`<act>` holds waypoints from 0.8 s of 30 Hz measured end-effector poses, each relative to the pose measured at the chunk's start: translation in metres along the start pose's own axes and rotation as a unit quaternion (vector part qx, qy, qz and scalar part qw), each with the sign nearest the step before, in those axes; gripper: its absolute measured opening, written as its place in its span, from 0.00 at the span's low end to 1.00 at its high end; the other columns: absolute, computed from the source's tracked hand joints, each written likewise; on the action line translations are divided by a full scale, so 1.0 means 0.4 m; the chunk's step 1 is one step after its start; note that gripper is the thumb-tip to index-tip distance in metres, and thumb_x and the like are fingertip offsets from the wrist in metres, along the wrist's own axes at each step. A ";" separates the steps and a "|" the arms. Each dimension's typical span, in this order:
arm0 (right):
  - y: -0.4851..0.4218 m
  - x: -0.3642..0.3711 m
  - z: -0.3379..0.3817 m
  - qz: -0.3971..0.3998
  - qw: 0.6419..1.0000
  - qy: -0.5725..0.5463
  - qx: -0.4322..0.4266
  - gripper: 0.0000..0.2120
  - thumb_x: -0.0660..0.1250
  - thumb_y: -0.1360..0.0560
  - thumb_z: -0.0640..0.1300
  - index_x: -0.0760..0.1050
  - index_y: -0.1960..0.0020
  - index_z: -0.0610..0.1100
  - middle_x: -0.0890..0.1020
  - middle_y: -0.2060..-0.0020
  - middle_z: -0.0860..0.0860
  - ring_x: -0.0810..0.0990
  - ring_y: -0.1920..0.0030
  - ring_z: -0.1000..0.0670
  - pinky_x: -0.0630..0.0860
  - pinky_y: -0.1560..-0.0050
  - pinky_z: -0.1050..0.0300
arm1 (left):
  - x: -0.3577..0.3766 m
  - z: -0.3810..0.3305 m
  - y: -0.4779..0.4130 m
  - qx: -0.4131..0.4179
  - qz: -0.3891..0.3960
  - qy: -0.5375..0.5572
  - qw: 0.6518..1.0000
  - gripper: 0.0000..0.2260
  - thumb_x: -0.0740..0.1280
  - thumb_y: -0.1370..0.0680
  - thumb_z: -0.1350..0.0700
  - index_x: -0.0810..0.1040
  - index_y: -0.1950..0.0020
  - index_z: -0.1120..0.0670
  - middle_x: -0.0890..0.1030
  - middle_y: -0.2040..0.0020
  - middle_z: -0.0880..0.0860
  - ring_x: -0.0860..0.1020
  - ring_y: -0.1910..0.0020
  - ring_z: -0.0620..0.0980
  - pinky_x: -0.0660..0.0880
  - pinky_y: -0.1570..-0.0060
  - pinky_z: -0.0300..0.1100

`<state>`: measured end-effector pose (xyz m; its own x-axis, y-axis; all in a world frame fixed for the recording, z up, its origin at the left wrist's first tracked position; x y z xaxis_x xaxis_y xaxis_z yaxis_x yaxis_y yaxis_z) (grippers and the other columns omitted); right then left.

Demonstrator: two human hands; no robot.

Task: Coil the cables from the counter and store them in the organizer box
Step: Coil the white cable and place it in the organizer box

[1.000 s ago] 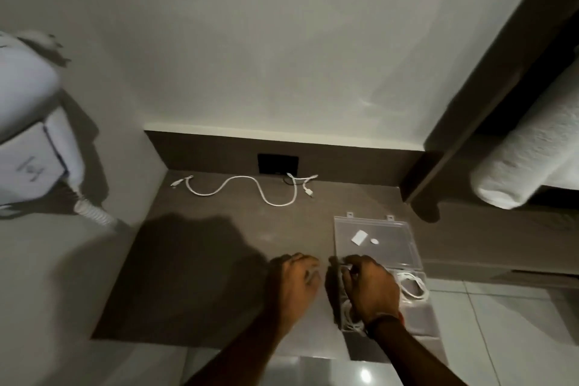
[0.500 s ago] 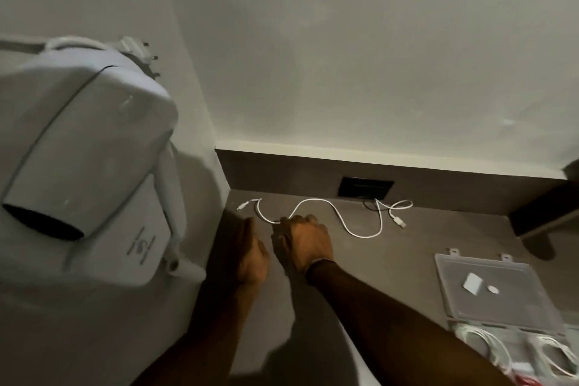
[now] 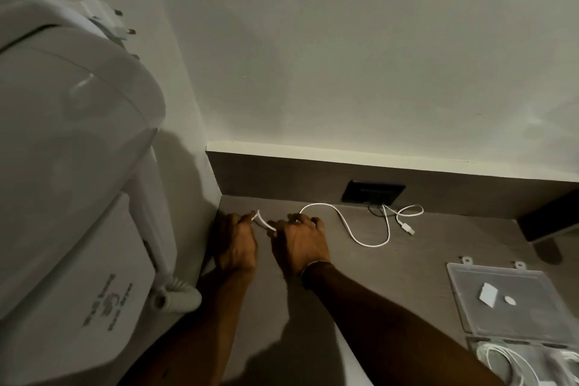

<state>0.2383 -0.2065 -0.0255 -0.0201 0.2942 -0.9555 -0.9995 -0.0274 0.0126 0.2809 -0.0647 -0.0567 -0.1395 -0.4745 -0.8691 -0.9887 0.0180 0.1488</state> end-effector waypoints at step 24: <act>0.659 -0.607 -0.099 0.020 0.956 -0.282 -0.080 0.07 0.70 0.22 0.54 0.84 0.49 0.65 0.84 0.56 0.71 0.84 0.54 0.65 0.73 0.55 0.74 | -0.466 -0.485 0.684 0.033 0.035 0.587 0.808 0.14 0.62 0.19 0.53 0.79 0.37 0.56 0.84 0.41 0.52 0.83 0.42 0.48 0.79 0.48 0.31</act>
<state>-0.0194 -0.3228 0.1980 -0.1126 0.7562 -0.6445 -0.9823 -0.1826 -0.0427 0.0470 -0.1418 0.2375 -0.0847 -0.9775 0.1930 -0.9870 0.1088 0.1182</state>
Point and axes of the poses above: each hand's wrist, its own y-axis away from the middle knuckle, its own x-axis out of the palm, z = x × y, the point moved 1 cm from there along -y, towards the middle knuckle
